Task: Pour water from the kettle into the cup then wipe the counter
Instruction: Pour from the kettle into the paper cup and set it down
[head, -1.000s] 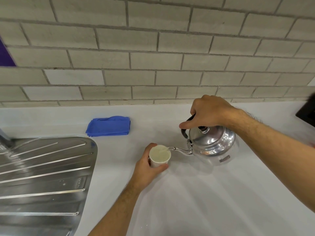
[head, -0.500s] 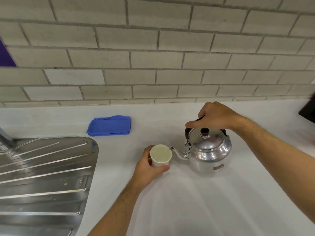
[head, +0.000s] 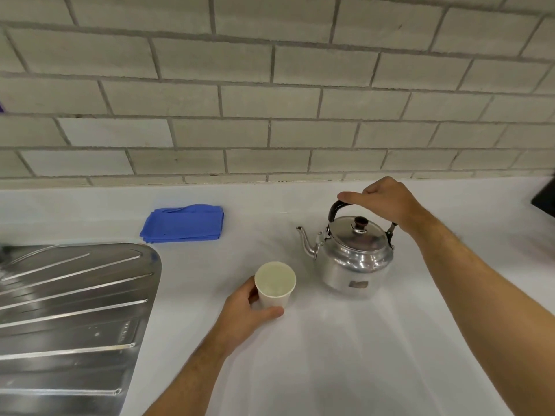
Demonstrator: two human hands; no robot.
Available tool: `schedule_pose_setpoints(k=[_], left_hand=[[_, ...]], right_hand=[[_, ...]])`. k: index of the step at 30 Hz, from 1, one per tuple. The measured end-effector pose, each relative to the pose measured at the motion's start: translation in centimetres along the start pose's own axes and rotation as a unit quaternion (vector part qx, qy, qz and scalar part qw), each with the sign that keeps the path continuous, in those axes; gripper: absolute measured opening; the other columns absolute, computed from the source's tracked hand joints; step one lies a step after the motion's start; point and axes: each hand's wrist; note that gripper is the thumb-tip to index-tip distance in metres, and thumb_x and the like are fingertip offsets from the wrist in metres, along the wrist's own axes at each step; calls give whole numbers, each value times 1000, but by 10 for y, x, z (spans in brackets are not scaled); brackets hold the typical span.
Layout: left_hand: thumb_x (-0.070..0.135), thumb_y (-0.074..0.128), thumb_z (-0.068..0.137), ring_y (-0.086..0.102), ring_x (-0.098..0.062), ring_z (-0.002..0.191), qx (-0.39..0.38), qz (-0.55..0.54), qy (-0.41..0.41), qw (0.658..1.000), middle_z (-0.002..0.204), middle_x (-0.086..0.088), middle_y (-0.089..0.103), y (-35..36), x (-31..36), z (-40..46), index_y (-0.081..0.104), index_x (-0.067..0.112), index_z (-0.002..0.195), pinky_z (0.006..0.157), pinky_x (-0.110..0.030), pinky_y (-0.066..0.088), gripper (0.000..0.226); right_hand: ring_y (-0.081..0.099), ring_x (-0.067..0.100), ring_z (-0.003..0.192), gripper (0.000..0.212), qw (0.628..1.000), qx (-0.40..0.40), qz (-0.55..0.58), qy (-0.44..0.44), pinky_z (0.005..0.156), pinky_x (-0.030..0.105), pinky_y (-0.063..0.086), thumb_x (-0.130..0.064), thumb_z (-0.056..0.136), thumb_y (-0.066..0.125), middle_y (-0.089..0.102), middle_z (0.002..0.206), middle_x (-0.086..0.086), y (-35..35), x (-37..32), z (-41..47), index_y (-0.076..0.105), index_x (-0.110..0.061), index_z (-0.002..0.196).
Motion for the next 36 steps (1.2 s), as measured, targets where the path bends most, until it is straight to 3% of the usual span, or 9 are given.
schedule_pose_setpoints(k=[7,12,16,27,30,33,36], left_hand=[[23,90,62,61,6,108,10,14,-11,1000,114,21,70,-1,-4,1,59,36,123,81,-5,45,70],[23,90,62,60,9,108,9,17,-12,1000,113,31,67,0,-3,2,58,43,117,80,-7,44,67],[25,89,63,60,9,109,5,26,-3,1000,113,28,68,-1,-2,1,59,41,118,86,-11,43,64],[26,89,62,60,11,106,15,36,-3,999,111,31,67,1,4,-2,60,40,114,78,1,43,61],[23,89,62,60,11,105,20,42,-8,999,109,30,68,1,6,-3,60,41,112,78,0,43,60],[11,87,62,60,9,108,7,44,-23,999,115,17,69,-1,10,-3,57,33,124,85,-7,45,72],[-7,78,64,58,0,118,-36,48,-25,998,128,9,63,-11,18,-3,50,22,136,99,-19,47,83]], right_hand=[[22,13,39,75,999,39,11,17,53,32,22,-70,54,74,19,39,-9,16,10,50,22,-19,40],[28,14,40,74,998,44,20,28,54,31,27,-73,51,75,21,37,-10,22,8,85,25,-20,37],[29,15,41,73,998,48,18,26,55,30,29,-75,50,73,22,38,-10,28,7,104,25,-21,42],[33,8,38,73,996,69,48,16,54,27,36,-76,51,75,28,38,-10,33,18,111,32,-19,36],[41,13,50,69,997,62,44,1,60,29,39,-78,60,70,35,45,-6,32,19,107,36,-20,43],[55,23,81,54,997,80,1,6,82,38,37,-72,83,49,55,68,-5,35,17,102,57,-22,66],[47,26,112,29,974,222,-21,-50,87,42,24,-50,90,49,56,106,-1,45,6,91,64,-26,95]])
Point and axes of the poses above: each hand's wrist, its own z-axis towards the middle knuckle, its own y-axis out of the palm, x = y × z
